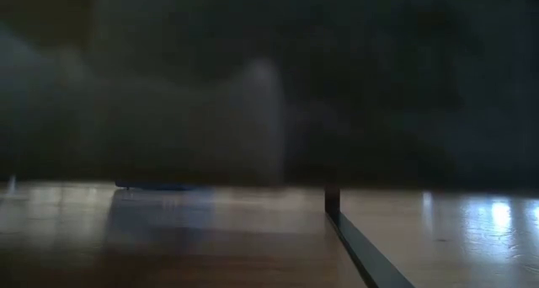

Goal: Stack baskets on shelf by color
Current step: Stack the blue bin on top of the blue bins on the shelf

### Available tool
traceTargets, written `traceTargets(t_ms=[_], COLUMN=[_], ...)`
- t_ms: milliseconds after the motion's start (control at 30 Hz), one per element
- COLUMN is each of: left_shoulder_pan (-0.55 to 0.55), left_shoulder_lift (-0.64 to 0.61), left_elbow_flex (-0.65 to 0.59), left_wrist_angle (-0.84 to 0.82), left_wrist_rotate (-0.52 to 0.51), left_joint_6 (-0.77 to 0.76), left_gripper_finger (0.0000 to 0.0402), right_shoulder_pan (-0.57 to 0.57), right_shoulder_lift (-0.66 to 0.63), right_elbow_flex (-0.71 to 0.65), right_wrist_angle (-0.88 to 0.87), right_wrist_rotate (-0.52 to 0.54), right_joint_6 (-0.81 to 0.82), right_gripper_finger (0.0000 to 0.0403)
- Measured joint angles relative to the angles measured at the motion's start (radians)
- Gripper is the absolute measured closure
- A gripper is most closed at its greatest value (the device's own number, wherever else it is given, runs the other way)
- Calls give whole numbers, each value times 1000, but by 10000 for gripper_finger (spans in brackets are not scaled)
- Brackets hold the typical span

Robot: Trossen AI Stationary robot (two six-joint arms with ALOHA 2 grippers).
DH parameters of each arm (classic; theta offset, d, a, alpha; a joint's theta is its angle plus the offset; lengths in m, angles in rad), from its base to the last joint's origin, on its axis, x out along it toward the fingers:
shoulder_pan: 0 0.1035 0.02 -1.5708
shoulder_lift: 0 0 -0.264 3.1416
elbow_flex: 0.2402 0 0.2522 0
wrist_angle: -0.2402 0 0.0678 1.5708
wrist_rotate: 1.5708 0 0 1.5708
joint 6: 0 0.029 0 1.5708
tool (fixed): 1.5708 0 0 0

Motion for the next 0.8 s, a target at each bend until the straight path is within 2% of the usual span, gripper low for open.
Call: traceTargets(t_ms=[333,800], left_shoulder_pan=[209,248], left_shoulder_lift=[96,350], left_elbow_flex=[0,-1], left_wrist_angle=[139,122], left_wrist_rotate=[181,288], left_joint_6=[242,360], left_gripper_finger=[351,351], right_shoulder_pan=[-9,-13], right_shoulder_lift=[-41,-41], right_elbow_flex=[0,0], right_wrist_angle=[-109,-226], right_wrist_rotate=[26,26], right_joint_6=[-1,-1], right_gripper_finger=[326,326])
